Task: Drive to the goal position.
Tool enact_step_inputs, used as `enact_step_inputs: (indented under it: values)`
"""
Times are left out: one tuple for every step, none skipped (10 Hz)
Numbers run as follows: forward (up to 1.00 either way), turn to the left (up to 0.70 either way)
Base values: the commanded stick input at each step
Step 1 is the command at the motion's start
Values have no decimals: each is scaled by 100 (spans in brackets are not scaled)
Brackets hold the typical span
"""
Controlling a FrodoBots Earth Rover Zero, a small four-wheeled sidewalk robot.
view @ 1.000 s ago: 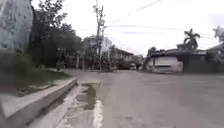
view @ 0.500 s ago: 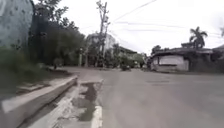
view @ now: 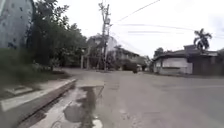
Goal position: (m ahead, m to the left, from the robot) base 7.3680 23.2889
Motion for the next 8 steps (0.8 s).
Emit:
enact_step_inputs:
  values:
    - [70, -1]
    - [70, 0]
    - [70, 0]
    - [70, 0]
    - [70, 0]
    - [70, 0]
    - [70, 0]
    - [70, 0]
